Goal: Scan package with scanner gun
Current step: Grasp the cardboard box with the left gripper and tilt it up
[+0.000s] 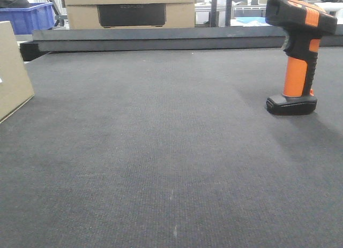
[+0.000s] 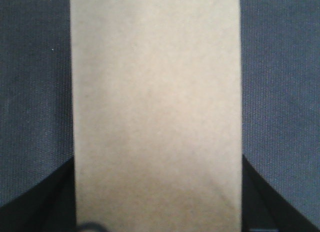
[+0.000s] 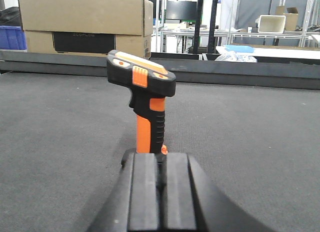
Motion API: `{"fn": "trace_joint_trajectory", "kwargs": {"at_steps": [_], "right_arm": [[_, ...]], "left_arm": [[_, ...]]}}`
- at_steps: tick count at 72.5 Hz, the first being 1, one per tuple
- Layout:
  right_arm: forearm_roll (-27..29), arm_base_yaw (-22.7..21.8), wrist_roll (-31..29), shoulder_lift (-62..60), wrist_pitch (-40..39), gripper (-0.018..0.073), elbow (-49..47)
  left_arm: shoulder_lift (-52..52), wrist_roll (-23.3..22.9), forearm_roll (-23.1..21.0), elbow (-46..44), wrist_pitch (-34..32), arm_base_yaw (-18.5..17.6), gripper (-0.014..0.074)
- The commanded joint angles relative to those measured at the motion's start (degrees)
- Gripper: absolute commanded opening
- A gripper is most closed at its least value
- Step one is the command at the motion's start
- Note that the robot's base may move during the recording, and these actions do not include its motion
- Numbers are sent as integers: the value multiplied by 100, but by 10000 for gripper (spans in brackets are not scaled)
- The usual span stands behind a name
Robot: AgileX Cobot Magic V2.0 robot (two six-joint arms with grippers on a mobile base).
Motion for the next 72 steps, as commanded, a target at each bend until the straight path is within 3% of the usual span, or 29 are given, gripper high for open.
{"fn": "trace_joint_trajectory", "kwargs": {"at_steps": [1,7,23,33,45,59,72], "right_arm": [[2,16,-1,-21,-116,-161,2],[2,16,-1,-21,-116,-161,2],[2,16,-1,-21,-116,-161,2],[2,16,-1,-21,-116,-161,2],[2,16,-1,-21,-116,-161,2],[2,16,-1,-21,-116,-161,2],[2,16,-1,-21,-116,-161,2]], "left_arm": [[-33,-34,-60,7,10,-20,64],[-33,-34,-294,7,35,-20,-110],[-85,-154,-1188,-434,313,-189,-111],[-293,-979,-1202,-513,67,-853,-111],[-177,-1911,-1202,-500,-617,-2026,-111],[160,-2333,-1202,-500,-1088,-2834,-111],[457,-2468,-1202,-500,-1255,-3176,-111]]}}
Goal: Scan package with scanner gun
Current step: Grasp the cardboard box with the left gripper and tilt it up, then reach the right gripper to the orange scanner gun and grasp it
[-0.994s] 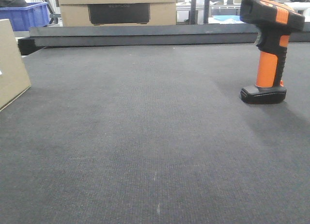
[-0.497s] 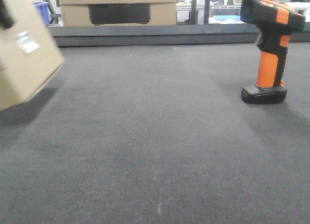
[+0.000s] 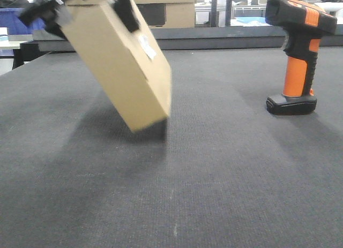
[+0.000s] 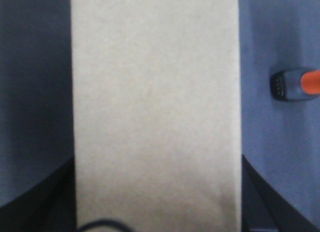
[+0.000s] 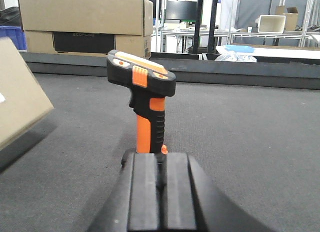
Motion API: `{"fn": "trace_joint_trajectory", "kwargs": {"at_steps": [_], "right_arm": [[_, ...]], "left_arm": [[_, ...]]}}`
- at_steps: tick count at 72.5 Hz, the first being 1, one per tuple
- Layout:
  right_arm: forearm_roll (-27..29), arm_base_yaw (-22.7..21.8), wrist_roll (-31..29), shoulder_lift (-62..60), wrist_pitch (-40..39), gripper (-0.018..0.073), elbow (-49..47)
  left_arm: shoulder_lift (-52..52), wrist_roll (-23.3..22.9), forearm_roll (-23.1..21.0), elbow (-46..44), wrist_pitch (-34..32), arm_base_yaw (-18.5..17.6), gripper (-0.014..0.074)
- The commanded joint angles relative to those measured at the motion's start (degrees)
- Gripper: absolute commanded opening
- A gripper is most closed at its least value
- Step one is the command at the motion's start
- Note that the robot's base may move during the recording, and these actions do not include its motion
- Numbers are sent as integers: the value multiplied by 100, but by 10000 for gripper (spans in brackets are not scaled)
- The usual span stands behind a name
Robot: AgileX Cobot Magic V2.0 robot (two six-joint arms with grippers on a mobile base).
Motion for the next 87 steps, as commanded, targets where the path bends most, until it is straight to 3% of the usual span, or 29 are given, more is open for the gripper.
{"fn": "trace_joint_trajectory", "kwargs": {"at_steps": [1,23,32,46,65,71,87], "right_arm": [[2,16,-1,-21,-116,-161,2],[2,19,-1,-21,-152,-161,2],[2,19,-1,-21,-902,-161,2],[2,19,-1,107,787,-161,-1271],[2,19,-1,1783,941,-161,-2348],[39,19,-1,2484,740,-161,-2444],[252,19,-1,4030,-805,-161,-2454]], "left_arm": [[49,-92,-40,-33,-271,-152,-111],[88,-218,-17,-33,-212,-172,-111],[88,-376,32,-33,-237,-149,-111],[101,-376,154,-33,-130,-149,-111],[100,-366,177,-33,-94,-149,-111],[100,-355,177,-33,-60,-149,-111],[100,-355,177,-33,-37,-149,-111]]}}
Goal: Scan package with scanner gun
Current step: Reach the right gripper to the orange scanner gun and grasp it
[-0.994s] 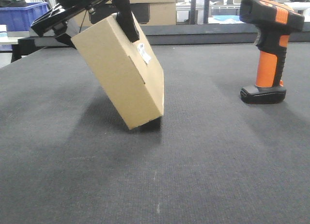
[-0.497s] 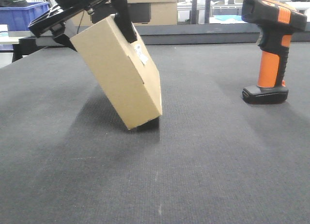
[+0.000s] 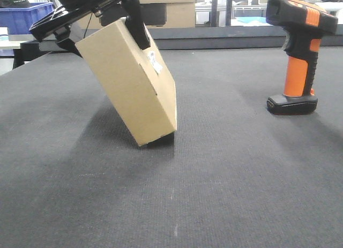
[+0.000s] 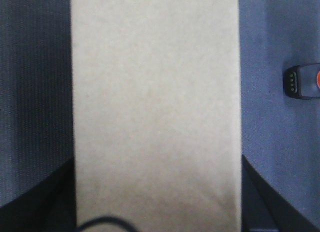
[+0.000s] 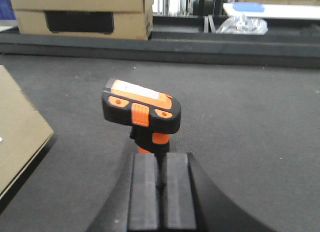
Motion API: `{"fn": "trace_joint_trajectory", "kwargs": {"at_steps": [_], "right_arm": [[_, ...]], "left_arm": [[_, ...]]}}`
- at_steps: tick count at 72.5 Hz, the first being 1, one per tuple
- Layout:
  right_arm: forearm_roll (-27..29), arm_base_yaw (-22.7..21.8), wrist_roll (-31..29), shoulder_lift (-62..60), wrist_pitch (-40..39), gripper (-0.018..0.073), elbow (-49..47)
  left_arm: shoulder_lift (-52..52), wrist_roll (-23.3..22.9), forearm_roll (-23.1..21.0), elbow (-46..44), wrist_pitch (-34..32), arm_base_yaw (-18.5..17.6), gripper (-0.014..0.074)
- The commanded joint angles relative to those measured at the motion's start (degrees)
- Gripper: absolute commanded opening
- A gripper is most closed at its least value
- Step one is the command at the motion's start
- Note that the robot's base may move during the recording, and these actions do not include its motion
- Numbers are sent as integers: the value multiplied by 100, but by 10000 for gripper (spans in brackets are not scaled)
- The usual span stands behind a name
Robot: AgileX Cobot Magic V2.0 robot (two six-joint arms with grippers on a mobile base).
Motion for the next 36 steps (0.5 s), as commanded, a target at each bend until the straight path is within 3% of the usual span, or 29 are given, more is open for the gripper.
{"fn": "trace_joint_trajectory", "kwargs": {"at_steps": [1,7,20,36], "right_arm": [[73,19,-1,498,-793,-161,-46],[279,19,-1,887,-1145,-161,-46],[1618,25,-1,1894,-1520,-161,-46],[1670,224,-1,3091,-2430,-161,-46]], "left_arm": [[-22,-16,-21,-33,-29,-14,-111],[-22,-16,-21,-33,-29,-14,-111],[-22,-16,-21,-33,-30,-26,-111],[-22,-16,-21,-33,-30,-26,-111]]}}
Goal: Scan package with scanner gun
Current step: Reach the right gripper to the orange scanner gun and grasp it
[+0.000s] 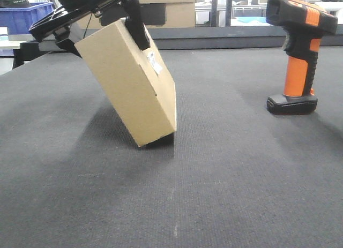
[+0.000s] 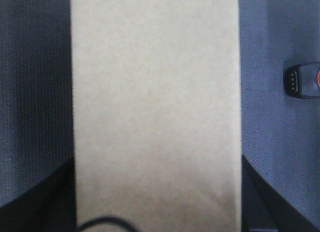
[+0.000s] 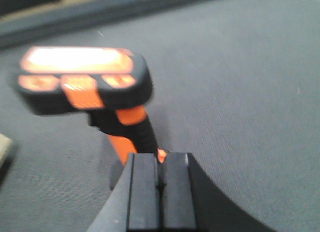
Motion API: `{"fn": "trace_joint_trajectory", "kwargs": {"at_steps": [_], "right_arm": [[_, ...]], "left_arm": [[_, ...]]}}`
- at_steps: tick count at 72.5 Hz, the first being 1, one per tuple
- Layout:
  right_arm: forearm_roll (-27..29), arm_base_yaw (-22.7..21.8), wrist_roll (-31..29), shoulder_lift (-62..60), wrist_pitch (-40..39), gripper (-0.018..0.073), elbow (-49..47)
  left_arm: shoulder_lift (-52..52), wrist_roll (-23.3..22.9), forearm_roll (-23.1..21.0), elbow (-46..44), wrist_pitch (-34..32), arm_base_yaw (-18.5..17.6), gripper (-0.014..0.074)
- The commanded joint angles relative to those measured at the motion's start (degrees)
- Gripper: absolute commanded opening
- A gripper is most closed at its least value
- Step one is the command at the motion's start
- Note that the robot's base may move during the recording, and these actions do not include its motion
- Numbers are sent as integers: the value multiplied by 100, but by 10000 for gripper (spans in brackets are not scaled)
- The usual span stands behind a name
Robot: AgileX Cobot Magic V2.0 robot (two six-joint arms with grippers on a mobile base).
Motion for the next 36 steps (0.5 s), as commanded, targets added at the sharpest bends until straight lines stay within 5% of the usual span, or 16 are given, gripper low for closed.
{"fn": "trace_joint_trajectory", "kwargs": {"at_steps": [1,17,27,36], "right_arm": [[82,153,-1,443,-641,-161,-38],[82,863,-1,1240,-1616,-161,-38],[82,943,14,1463,-2002,-159,-38],[-13,943,412,1570,-2092,-13,-38]], "left_arm": [[-22,-16,-21,-33,-40,-26,-111],[-22,-16,-21,-33,-40,-26,-111],[-22,-16,-21,-33,-40,-26,-111],[-22,-16,6,-33,-40,-27,-111]]}}
